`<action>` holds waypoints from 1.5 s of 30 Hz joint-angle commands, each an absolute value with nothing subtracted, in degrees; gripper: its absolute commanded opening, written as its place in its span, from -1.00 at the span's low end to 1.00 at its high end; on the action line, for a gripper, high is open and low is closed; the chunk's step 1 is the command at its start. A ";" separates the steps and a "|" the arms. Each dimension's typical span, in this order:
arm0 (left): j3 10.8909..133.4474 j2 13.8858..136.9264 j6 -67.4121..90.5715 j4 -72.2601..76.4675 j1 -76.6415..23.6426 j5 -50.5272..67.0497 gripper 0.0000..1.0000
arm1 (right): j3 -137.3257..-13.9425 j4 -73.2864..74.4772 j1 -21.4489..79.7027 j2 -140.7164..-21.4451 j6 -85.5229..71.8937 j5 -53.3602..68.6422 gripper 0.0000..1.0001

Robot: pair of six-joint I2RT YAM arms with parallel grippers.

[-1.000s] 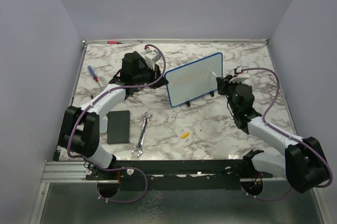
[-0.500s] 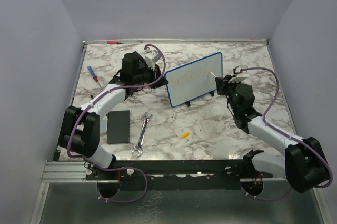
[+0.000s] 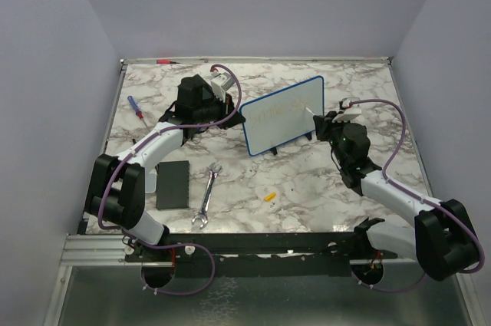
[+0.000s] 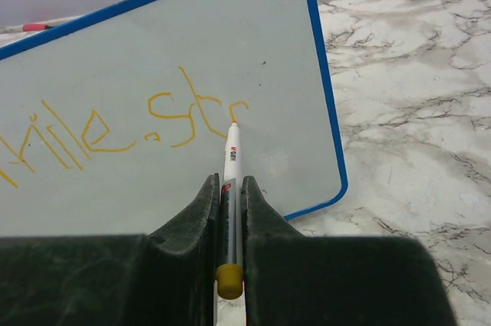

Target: Write a sentence on the whiteboard

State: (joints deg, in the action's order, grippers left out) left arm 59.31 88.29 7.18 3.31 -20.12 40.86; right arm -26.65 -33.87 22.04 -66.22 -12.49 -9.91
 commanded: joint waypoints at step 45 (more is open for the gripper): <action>58.80 87.15 6.51 2.29 -20.79 40.83 -1.00 | -28.76 -32.15 21.97 -68.62 -13.20 -14.94 -0.99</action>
State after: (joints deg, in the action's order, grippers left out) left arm 59.31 88.29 7.18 3.31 -20.18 40.86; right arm -28.91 -32.93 22.04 -67.40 -13.02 -13.89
